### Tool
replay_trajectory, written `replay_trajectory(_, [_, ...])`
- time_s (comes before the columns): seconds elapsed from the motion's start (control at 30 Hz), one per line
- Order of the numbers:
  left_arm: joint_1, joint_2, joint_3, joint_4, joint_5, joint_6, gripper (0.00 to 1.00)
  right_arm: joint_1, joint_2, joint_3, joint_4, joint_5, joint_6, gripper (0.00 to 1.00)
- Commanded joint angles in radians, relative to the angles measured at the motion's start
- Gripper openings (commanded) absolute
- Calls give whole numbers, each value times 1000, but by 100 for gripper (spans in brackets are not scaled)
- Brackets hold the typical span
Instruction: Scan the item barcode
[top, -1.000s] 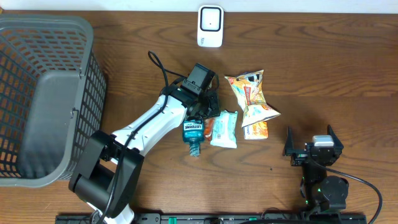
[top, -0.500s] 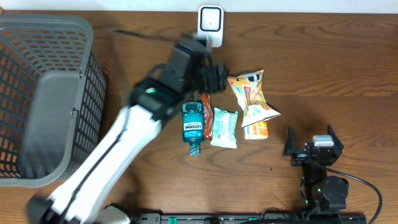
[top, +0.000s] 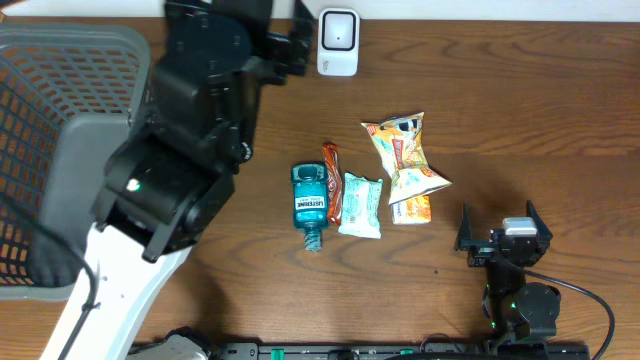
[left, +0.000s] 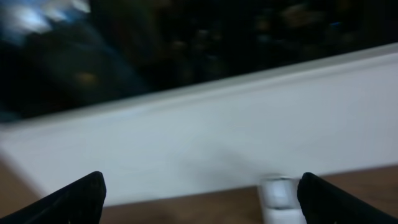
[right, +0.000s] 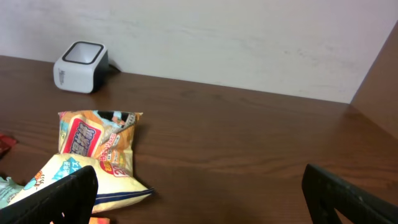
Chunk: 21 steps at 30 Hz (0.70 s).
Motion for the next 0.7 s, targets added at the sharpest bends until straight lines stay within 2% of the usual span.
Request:
replay_trajectory(0.0, [4, -15, 29, 10, -227, 251, 98, -8, -2, -3, -1, 8, -10, 99])
replay_trajectory(0.2, [6, -129, -42, -44, -172, 168, 98, -8, -2, -3, -1, 8, -10, 99])
replay_trajectory(0.37, [6, -297, -210, 27, -145, 168, 98, -8, -2, -3, -1, 8, -10, 99])
replay_trajectory(0.47, [9, -407, -311, 35, -26, 152, 98, -8, -2, -3, -1, 8, -10, 99])
replay_trajectory(0.67, [81, -600, -466, 35, 190, -17, 98, -8, -2, -3, 1, 16, -11, 99])
